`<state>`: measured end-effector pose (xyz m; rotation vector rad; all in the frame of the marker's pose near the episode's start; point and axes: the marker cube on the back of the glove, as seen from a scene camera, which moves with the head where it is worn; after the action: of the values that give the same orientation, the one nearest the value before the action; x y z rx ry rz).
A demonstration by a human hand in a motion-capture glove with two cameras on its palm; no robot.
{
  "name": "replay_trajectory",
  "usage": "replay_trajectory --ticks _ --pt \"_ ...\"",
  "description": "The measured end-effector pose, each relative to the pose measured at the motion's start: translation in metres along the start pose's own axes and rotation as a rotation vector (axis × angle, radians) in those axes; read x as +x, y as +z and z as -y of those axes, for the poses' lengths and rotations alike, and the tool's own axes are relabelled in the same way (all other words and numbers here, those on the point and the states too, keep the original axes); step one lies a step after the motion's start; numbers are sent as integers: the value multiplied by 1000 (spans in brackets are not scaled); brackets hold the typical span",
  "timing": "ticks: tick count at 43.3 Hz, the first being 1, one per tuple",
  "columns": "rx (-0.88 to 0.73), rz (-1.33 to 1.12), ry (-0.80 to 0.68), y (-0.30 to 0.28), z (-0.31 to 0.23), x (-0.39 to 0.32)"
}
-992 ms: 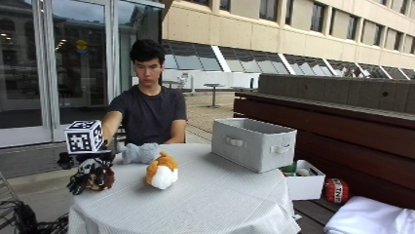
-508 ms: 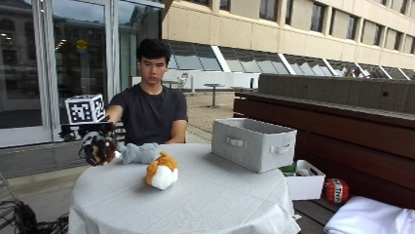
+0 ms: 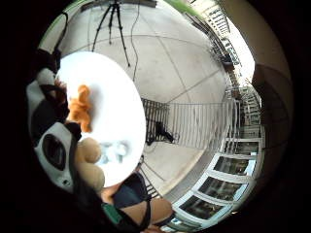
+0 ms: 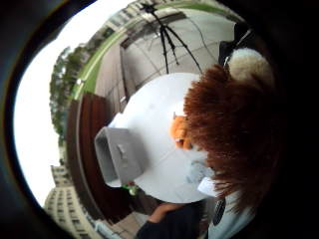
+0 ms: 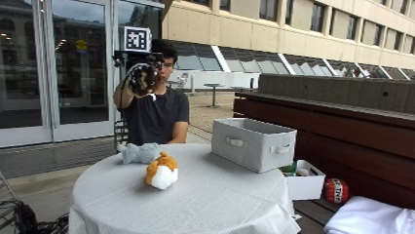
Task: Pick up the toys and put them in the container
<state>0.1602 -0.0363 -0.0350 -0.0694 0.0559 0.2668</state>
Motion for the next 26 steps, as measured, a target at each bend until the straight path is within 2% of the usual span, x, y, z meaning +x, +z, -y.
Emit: replay_trajectory --ticks 4,12,26 --pt "26 -6 -37 -28 -12 -36" --pt "177 -35 -106 -65 -35 -133" --pt "201 83 -291 -101 -105 -295"
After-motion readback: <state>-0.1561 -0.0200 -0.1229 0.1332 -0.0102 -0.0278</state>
